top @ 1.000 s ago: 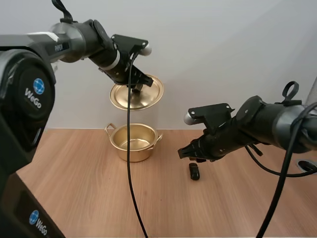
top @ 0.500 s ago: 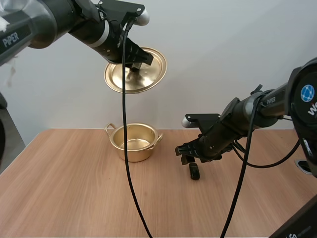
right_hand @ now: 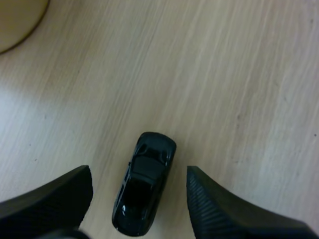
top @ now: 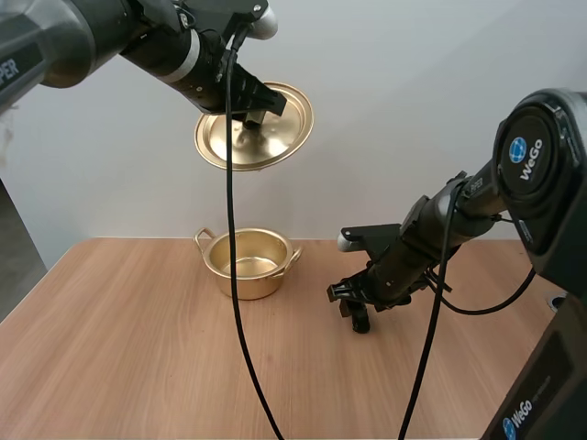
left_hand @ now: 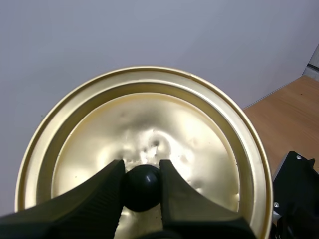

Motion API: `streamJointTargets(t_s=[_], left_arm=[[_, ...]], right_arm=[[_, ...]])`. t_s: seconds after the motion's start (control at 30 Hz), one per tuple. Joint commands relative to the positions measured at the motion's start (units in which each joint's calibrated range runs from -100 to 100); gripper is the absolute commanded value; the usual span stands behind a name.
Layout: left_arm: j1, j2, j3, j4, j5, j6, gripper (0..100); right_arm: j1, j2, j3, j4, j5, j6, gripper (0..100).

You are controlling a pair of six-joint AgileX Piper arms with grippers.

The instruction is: Open the pot, put the car inside, and close it

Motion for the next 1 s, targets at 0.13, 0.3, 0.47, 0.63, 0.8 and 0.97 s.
streamJointTargets(t_s=[0.13,0.3,0.47,0.63,0.8,0.97], left_arm=[[0.06,-1.68,0.02,-0.68,0.07,-0.03,0],[0.13,-3.21,0.02,-0.68,0.07,-0.03,0],[2.39,-3.82,0.02,-2.2,0.31,-0.03,0],[6.63,-3.88,0.02,-9.6,2.16,-0.03,0],[9.28,-4.13,0.02,-15.43,4.08,2.56,0],[9.3,-4.35,0.02,-15.53,6.11,2.99,0]], right_arm=[[1.39,3.37,-2.58,-1.36,-0.95,-0.15,0],[1.46,-3.05,-7.36,2.06,-9.18,-0.29,0],[3.98,-8.6,-12.18,13.92,-19.98,-6.67,0],[10.15,-7.82,-15.24,26.91,-22.5,-17.88,0],[15.33,-1.5,-15.24,28.86,-21.54,-27.87,0],[16.73,7.83,-15.39,29.55,-25.63,-32.29,2]])
